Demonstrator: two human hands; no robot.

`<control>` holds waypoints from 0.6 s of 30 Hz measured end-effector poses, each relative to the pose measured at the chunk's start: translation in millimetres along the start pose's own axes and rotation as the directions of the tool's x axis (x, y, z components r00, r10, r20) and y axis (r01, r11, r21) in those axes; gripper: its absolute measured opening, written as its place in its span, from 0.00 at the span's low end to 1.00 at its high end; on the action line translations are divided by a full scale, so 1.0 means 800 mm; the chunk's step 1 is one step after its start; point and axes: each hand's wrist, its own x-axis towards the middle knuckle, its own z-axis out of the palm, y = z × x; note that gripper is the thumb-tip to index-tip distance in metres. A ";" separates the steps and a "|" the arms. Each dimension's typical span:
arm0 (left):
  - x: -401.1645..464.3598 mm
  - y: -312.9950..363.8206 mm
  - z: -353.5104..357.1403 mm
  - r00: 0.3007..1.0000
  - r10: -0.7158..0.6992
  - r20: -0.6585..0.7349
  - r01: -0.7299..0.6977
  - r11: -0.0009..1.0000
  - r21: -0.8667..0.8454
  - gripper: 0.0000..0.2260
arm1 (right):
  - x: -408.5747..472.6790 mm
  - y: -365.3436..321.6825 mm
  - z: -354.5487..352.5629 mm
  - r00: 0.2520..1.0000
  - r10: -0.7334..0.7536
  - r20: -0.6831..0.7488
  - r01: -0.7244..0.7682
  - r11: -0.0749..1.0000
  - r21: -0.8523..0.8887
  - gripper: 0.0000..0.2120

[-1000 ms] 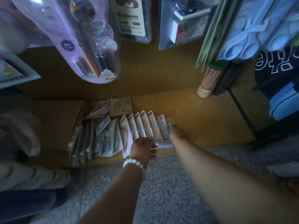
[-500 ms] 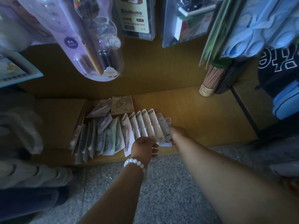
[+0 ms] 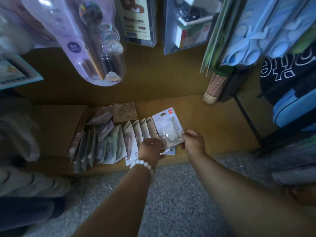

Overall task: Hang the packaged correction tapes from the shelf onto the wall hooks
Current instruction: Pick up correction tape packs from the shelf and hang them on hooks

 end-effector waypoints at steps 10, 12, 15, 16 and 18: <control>0.011 -0.004 -0.016 0.983 0.133 -0.126 -0.102 0.969 0.226 0.16 | -0.021 -0.008 0.000 0.978 0.022 0.207 -0.025 1.000 0.012 0.17; 0.016 -0.003 -0.023 0.985 0.122 -0.124 -0.092 0.971 0.221 0.15 | -0.011 -0.014 0.000 0.988 -0.002 0.152 0.023 0.991 -0.134 0.18; 0.025 -0.001 -0.034 0.980 0.106 -0.170 -0.073 0.979 0.191 0.13 | 0.010 -0.024 0.000 0.988 -0.012 0.151 0.071 0.915 -0.397 0.24; 0.028 -0.001 -0.038 0.976 0.113 -0.186 -0.076 0.977 0.198 0.14 | 0.018 -0.027 0.003 0.983 0.005 0.184 0.080 0.889 -0.451 0.25; 0.032 -0.005 -0.046 0.970 0.127 -0.207 -0.088 0.979 0.184 0.15 | 0.031 -0.029 0.011 0.960 0.031 0.280 0.102 0.888 -0.449 0.25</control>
